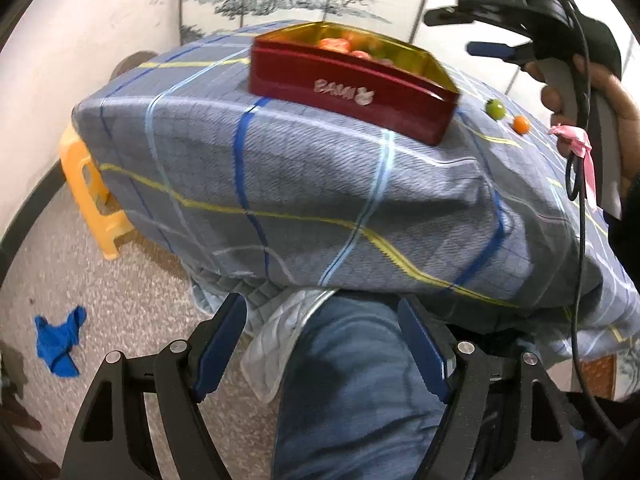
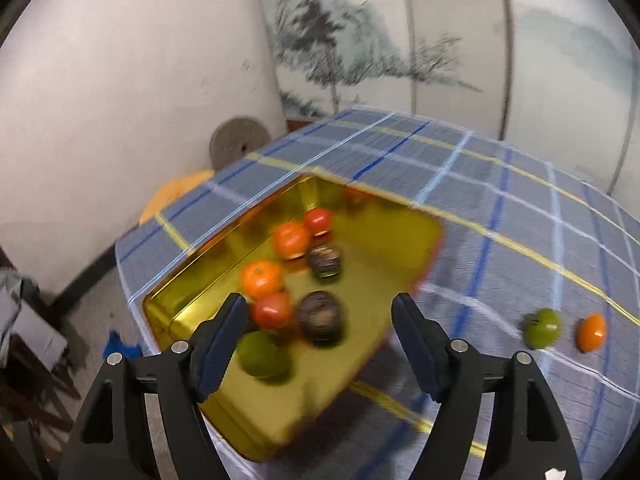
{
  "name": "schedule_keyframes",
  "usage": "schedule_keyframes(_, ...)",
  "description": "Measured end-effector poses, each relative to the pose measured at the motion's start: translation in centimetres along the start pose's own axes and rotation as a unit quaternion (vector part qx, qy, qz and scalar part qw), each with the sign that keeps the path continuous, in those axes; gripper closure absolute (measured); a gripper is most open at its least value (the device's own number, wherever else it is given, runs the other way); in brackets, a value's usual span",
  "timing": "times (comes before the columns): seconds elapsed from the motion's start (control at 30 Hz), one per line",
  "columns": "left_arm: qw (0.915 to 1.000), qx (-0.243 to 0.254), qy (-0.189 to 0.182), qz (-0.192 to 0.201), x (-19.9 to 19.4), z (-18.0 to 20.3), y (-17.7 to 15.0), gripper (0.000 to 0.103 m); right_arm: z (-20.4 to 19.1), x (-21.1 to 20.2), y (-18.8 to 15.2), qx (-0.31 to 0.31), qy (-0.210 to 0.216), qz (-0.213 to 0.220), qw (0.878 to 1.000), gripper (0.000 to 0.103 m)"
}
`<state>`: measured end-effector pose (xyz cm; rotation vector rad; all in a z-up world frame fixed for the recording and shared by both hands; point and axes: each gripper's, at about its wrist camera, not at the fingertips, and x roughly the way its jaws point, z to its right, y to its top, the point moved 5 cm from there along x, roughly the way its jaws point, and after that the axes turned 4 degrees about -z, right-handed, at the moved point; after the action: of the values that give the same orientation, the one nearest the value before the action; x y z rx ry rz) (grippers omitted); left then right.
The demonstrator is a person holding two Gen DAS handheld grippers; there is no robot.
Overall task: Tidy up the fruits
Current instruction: 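Reach the left gripper to the green tomato and close on it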
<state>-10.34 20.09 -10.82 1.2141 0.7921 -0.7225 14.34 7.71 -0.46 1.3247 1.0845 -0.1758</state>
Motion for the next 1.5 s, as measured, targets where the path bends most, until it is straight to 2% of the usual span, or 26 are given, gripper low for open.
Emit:
schedule_keyframes(0.1, 0.9994, 0.031, -0.001, 0.012, -0.5, 1.5, 0.6, 0.024, 3.7, -2.1, -0.5, 0.011, -0.035, 0.026, 0.999, 0.030)
schedule_keyframes(0.27, 0.9969, 0.069, -0.017, 0.032, -1.3, 4.3, 2.5, 0.024, 13.1, -5.4, -2.8, 0.073, -0.111, 0.049, 0.990, 0.026)
schedule_keyframes(0.33, 0.9950, 0.087, -0.024, 0.042, -1.6, 5.9, 3.8, 0.024, 17.6, -6.5, -4.2, 0.118, -0.130, 0.050, 0.983, 0.026)
schedule_keyframes(0.47, 0.9901, 0.116, -0.047, 0.064, -2.4, 9.5, 7.0, 0.024, 26.4, -8.6, -7.6, 0.212, -0.165, 0.051, 0.962, 0.026)
schedule_keyframes(0.57, 0.9854, 0.135, -0.068, 0.078, -2.5, 12.9, 9.9, 0.024, 31.6, -10.1, -10.2, 0.271, -0.178, 0.056, 0.944, 0.026)
schedule_keyframes(0.63, 0.9815, 0.154, -0.072, 0.089, -2.0, 15.3, 11.7, 0.024, 33.3, -10.6, -11.5, 0.294, -0.183, 0.056, 0.936, 0.026)
schedule_keyframes(0.73, 0.9755, 0.180, -0.068, 0.107, -0.8, 18.9, 14.4, 0.024, 35.1, -10.8, -13.2, 0.312, -0.183, 0.051, 0.931, 0.025)
schedule_keyframes(0.87, 0.9729, 0.193, -0.079, 0.101, 2.0, 22.7, 17.6, 0.024, 36.6, -11.3, -14.7, 0.351, -0.136, 0.063, 0.924, 0.023)
schedule_keyframes(1.0, 0.9761, 0.187, -0.079, 0.078, 6.1, 25.7, 20.9, 0.024, 36.8, -11.4, -15.0, 0.364, -0.108, 0.078, 0.922, 0.016)
schedule_keyframes(1.1, 0.9794, 0.178, -0.079, 0.053, 9.4, 27.4, 22.9, 0.024, 36.7, -11.4, -15.0, 0.367, -0.096, 0.085, 0.921, 0.015)
schedule_keyframes(1.37, 0.9859, 0.161, -0.041, 0.017, 15.4, 27.7, 25.6, 0.026, 37.2, -11.6, -15.4, 0.372, -0.086, 0.092, 0.920, 0.015)
schedule_keyframes(1.43, 0.9861, 0.156, -0.059, 0.002, 16.5, 27.8, 25.7, 0.036, 37.2, -11.6, -15.4, 0.372, -0.087, 0.091, 0.920, 0.014)
schedule_keyframes(1.47, 0.9854, 0.161, -0.055, -0.004, 16.8, 27.6, 25.6, 0.063, 37.2, -11.6, -15.4, 0.371, -0.088, 0.090, 0.920, 0.014)
schedule_keyframes(1.5, 0.9846, 0.167, -0.051, -0.013, 17.1, 27.7, 25.4, 0.066, 37.1, -11.5, -15.4, 0.370, -0.088, 0.090, 0.920, 0.014)
